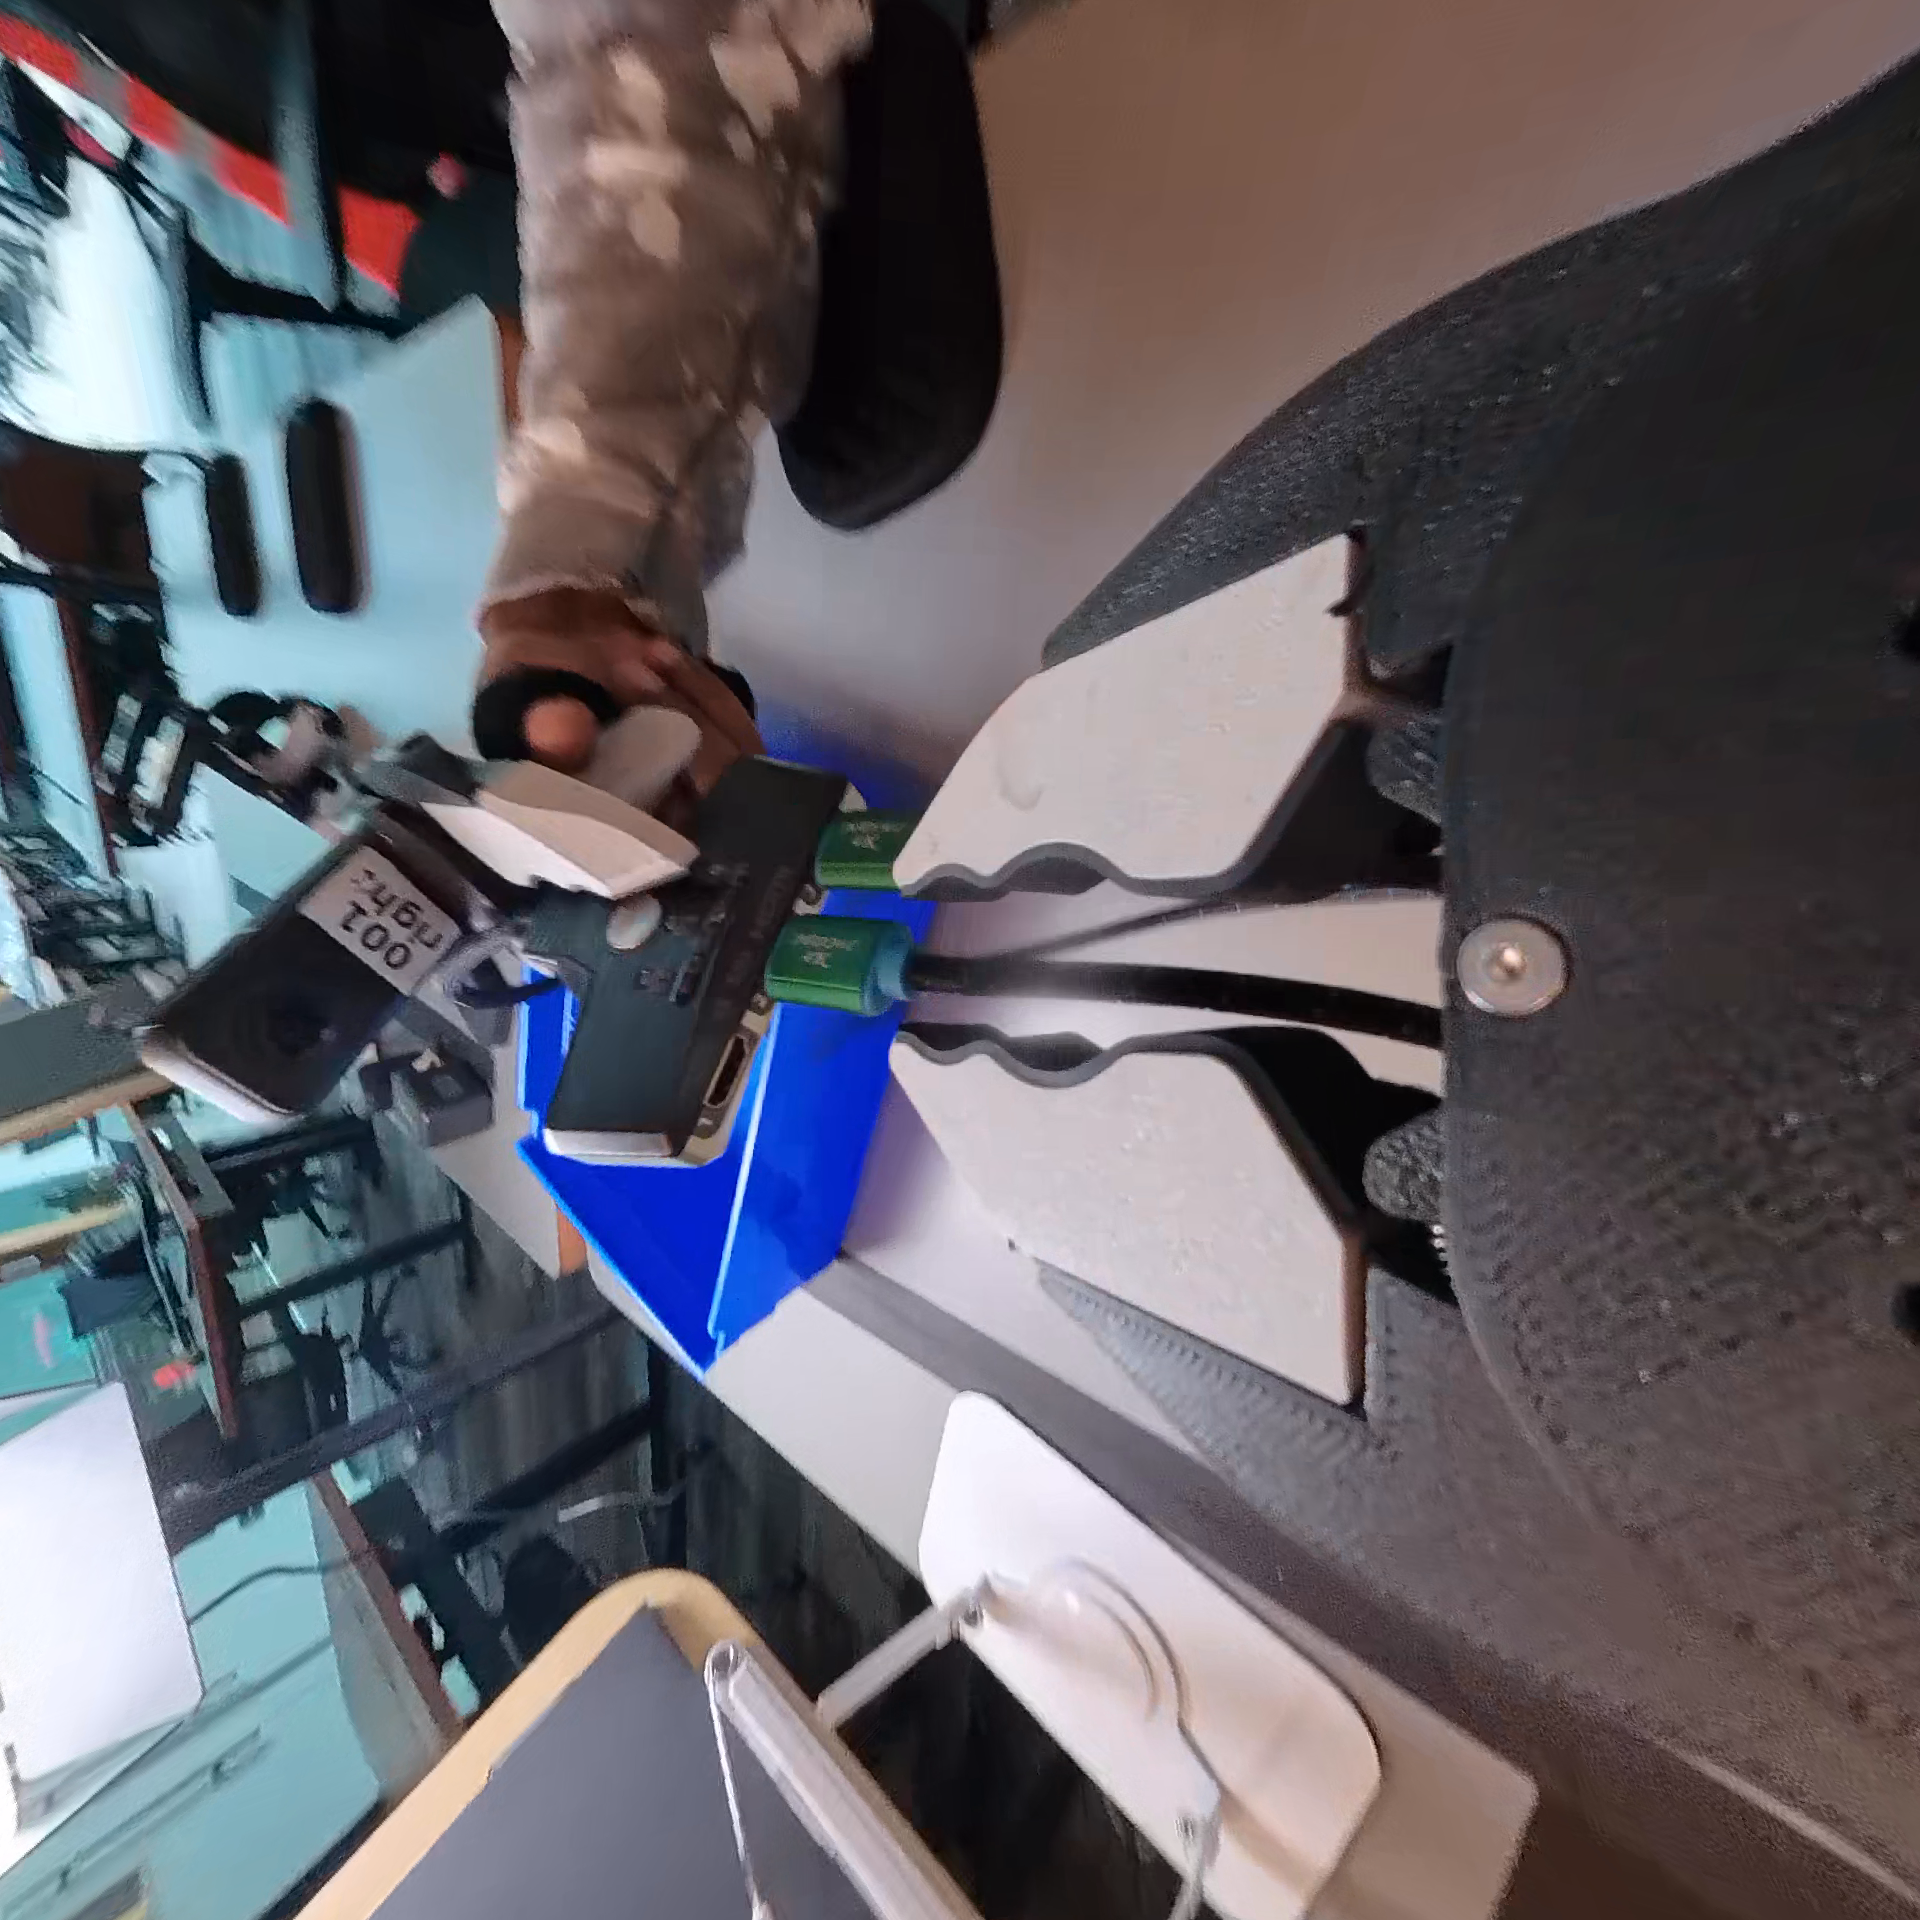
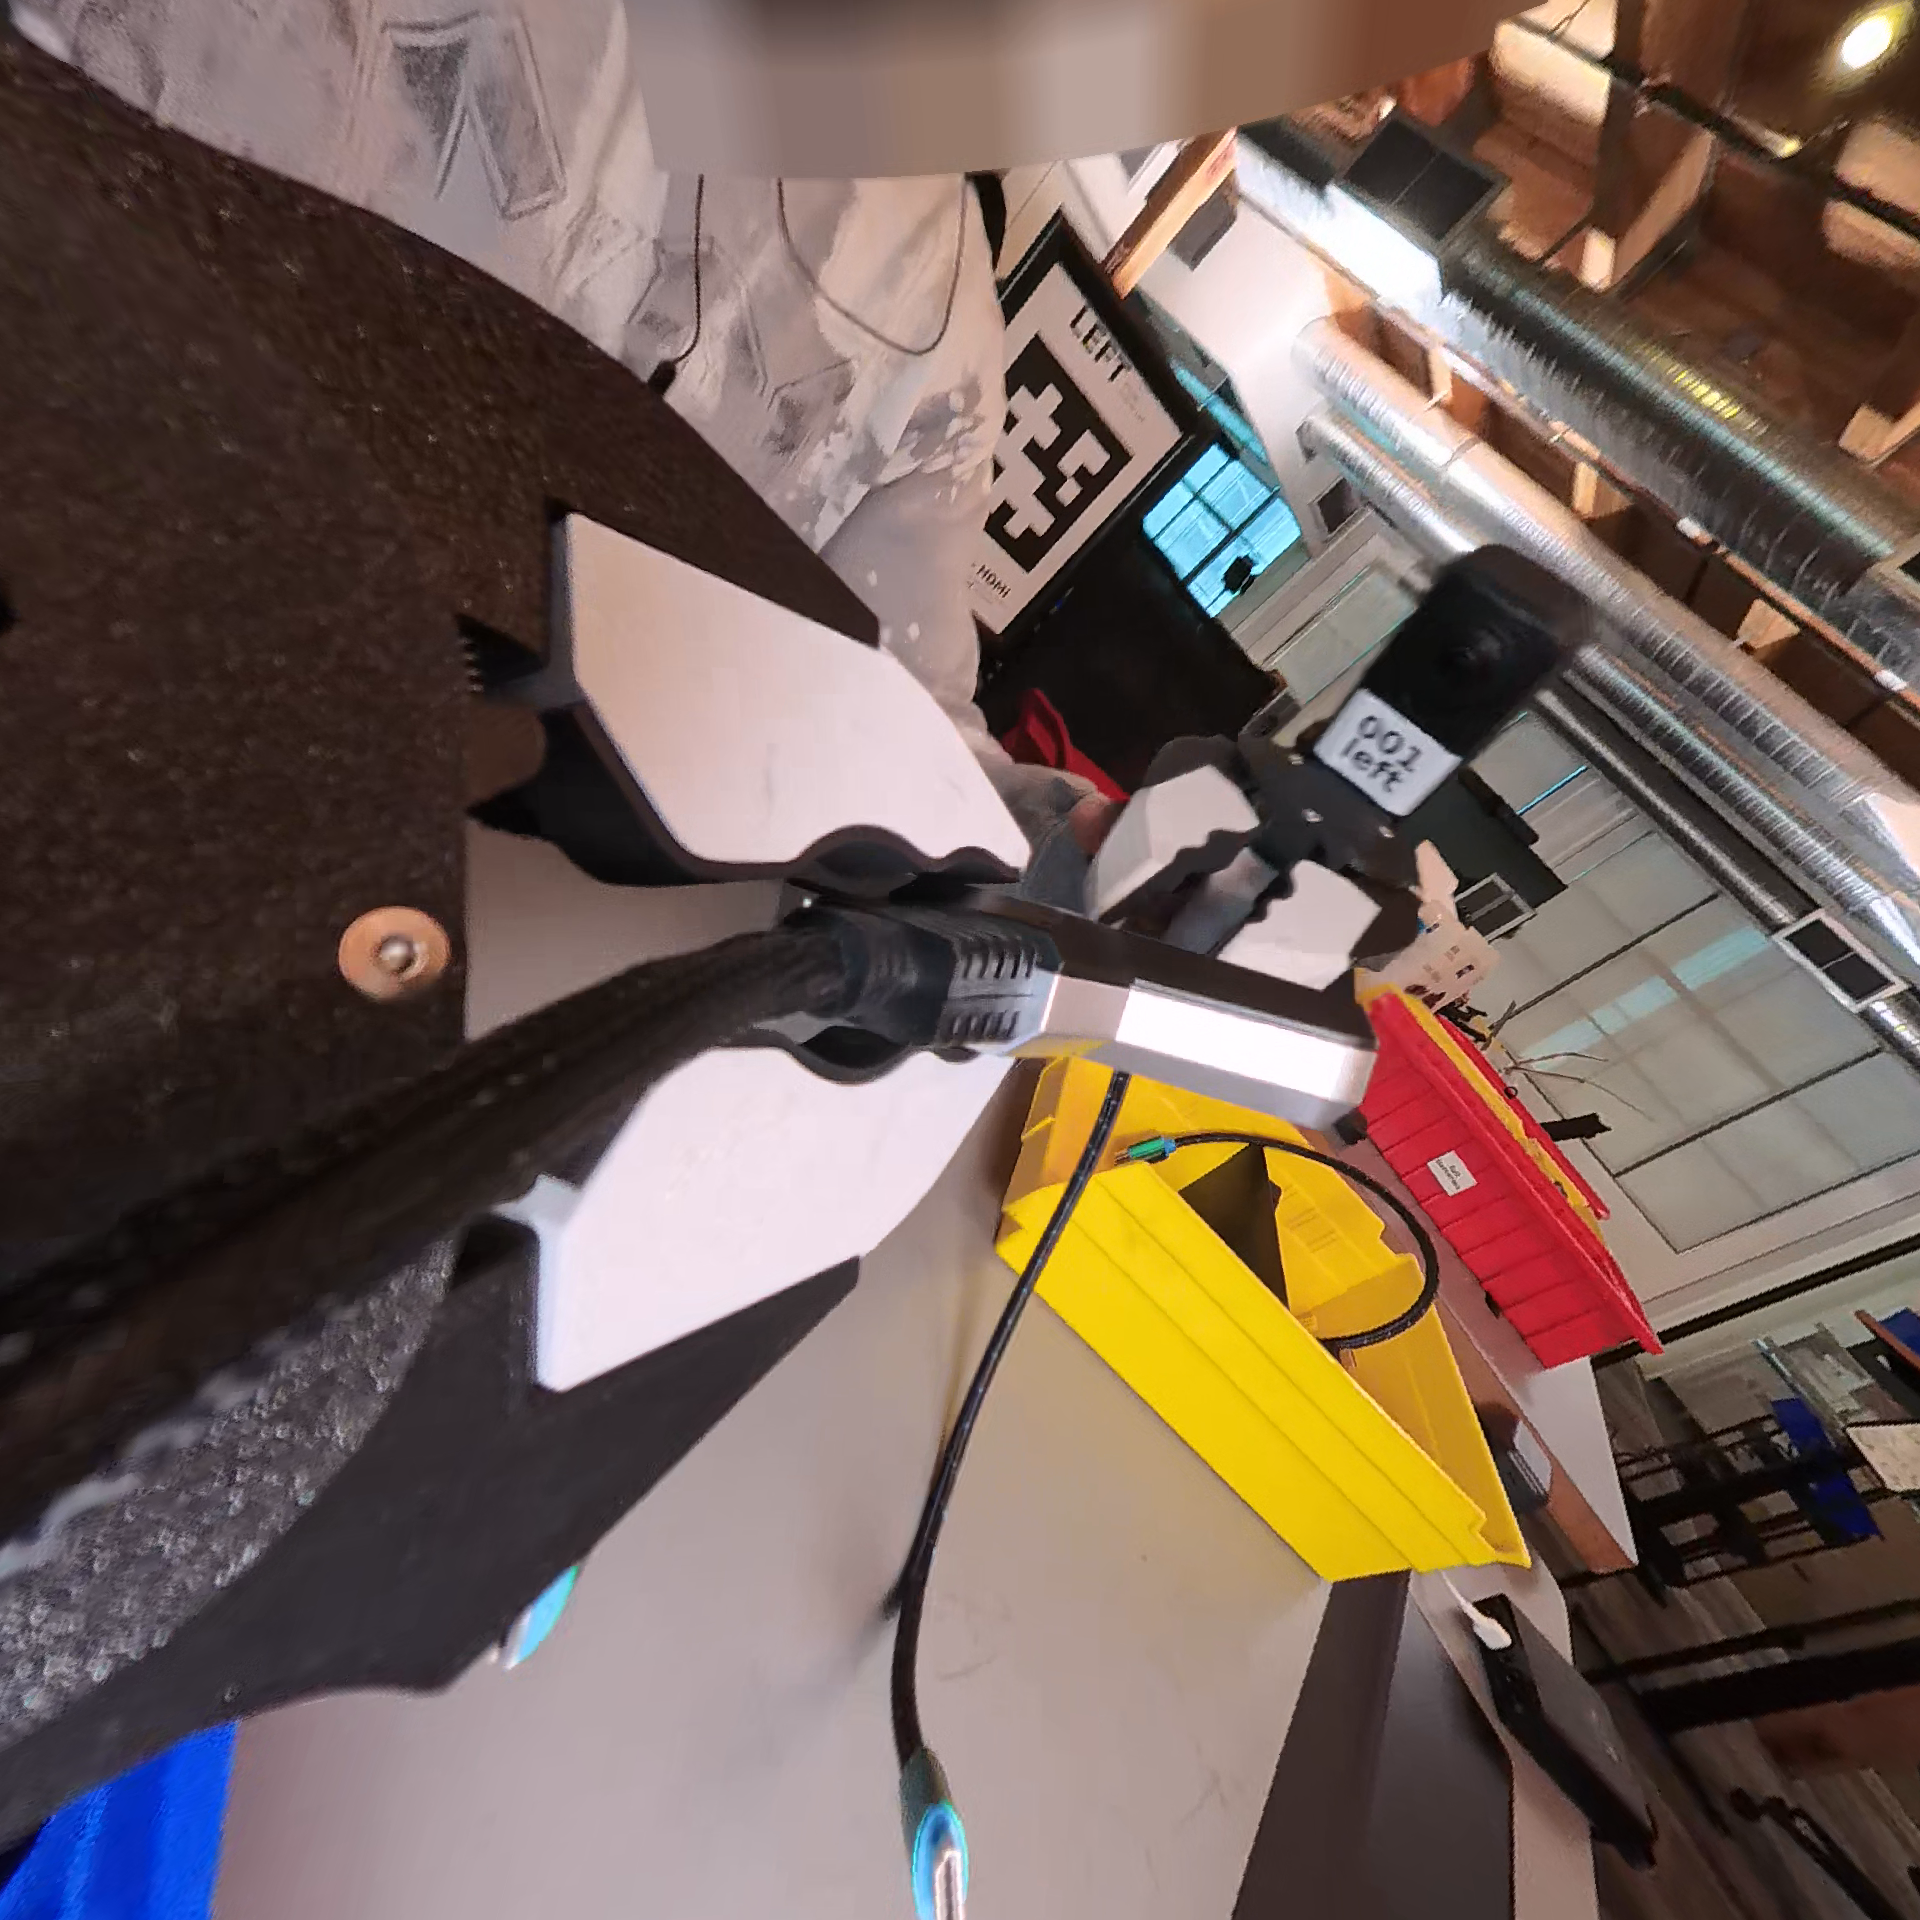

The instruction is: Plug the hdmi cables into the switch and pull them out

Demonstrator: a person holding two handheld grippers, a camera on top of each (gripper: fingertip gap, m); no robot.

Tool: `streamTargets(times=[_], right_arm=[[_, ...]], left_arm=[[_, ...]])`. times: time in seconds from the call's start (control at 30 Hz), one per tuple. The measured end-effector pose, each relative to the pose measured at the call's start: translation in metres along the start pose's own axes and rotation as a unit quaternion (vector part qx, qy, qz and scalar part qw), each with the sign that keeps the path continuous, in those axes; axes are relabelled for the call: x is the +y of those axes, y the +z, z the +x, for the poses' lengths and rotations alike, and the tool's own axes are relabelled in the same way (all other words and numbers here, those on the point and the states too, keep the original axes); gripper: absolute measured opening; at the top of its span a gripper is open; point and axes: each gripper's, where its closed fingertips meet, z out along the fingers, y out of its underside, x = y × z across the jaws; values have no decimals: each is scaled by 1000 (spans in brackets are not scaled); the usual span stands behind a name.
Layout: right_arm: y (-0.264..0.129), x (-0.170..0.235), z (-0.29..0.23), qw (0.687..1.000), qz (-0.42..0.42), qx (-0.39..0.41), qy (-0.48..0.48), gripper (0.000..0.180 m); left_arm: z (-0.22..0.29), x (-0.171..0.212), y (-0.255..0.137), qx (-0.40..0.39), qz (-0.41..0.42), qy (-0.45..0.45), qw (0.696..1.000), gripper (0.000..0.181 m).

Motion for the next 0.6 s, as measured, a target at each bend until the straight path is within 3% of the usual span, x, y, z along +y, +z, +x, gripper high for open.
streamTargets(times=[0.03,0.23,0.4,0.47,0.53,0.6], right_arm=[[1,3,-1,1000,-12,2,-10,24],[8,27,-25,989,-115,5,-91,25],[9,60,-39,948,-249,51,-192,24],[11,62,-41,934,-275,83,-213,23],[12,57,-44,925,-280,107,-232,24],[13,40,-48,927,-257,135,-236,29]], left_arm=[[2,-2,-4,17,8,-22,1000,23],[17,-1,-5,92,5,-86,992,42],[55,-9,0,190,4,-104,976,51],[74,-5,6,220,-23,-75,972,48],[70,0,15,174,-41,-31,983,29],[68,-9,12,175,-24,-40,984,28]])
